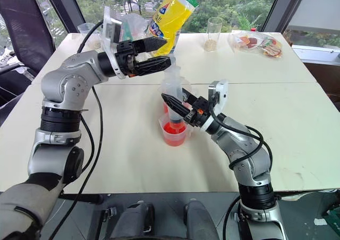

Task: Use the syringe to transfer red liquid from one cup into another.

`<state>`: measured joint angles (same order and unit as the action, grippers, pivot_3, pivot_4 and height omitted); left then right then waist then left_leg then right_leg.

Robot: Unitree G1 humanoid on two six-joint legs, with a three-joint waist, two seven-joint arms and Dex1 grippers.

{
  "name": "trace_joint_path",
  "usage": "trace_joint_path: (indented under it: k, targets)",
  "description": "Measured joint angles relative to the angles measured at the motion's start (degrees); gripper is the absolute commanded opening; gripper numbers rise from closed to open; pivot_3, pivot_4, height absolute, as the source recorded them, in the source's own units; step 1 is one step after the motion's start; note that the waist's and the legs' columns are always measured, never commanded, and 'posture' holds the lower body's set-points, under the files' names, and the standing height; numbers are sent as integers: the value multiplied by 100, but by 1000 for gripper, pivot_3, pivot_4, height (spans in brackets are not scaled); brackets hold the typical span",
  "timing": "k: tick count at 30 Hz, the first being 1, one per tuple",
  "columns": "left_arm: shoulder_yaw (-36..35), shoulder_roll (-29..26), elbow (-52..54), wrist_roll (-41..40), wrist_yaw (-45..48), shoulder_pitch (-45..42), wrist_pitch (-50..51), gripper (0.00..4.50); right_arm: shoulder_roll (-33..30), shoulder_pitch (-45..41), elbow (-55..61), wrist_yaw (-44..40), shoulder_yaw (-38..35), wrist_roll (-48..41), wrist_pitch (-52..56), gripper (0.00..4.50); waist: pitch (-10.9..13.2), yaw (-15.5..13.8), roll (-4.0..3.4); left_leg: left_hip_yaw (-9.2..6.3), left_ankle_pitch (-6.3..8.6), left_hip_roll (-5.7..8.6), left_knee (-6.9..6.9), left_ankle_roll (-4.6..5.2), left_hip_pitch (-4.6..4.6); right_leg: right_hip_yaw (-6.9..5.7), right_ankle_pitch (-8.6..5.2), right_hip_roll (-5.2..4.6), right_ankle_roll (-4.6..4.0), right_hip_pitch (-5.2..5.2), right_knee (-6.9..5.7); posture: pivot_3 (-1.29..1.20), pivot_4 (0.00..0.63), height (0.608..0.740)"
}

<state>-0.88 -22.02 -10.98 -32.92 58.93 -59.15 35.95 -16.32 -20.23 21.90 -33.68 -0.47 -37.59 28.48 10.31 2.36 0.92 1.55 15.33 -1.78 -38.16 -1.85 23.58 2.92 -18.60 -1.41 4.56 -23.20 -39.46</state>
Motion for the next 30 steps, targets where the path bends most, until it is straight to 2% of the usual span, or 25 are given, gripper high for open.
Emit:
trace_joint_path:
  k: [4,5,7,30]
  targets:
    - [51,86,21,-29,131,0,25,1527,-4,10,0,9,3,4,0,1439,0,-8,0,0,0,1,-1,0,0,0,0,-1,0,0,0,0,150,740]
    - [63,96,62,-46,183,1,68,894,-4,10,0,14,0,6,0,1439,0,-8,0,0,0,1,-1,0,0,0,0,-1,0,0,0,0,150,740]
    - [96,101,118,-92,233,1,128,35,-3,7,1,17,-10,4,-1,1439,0,-6,0,0,0,1,0,0,0,0,0,-1,0,0,0,0,150,740]
    - [-13,-39,778,-130,173,406,306,35,-9,-491,-189,-146,25,7,120,1439,0,-4,0,0,0,0,-1,0,0,0,0,-2,0,1,0,0,150,740]
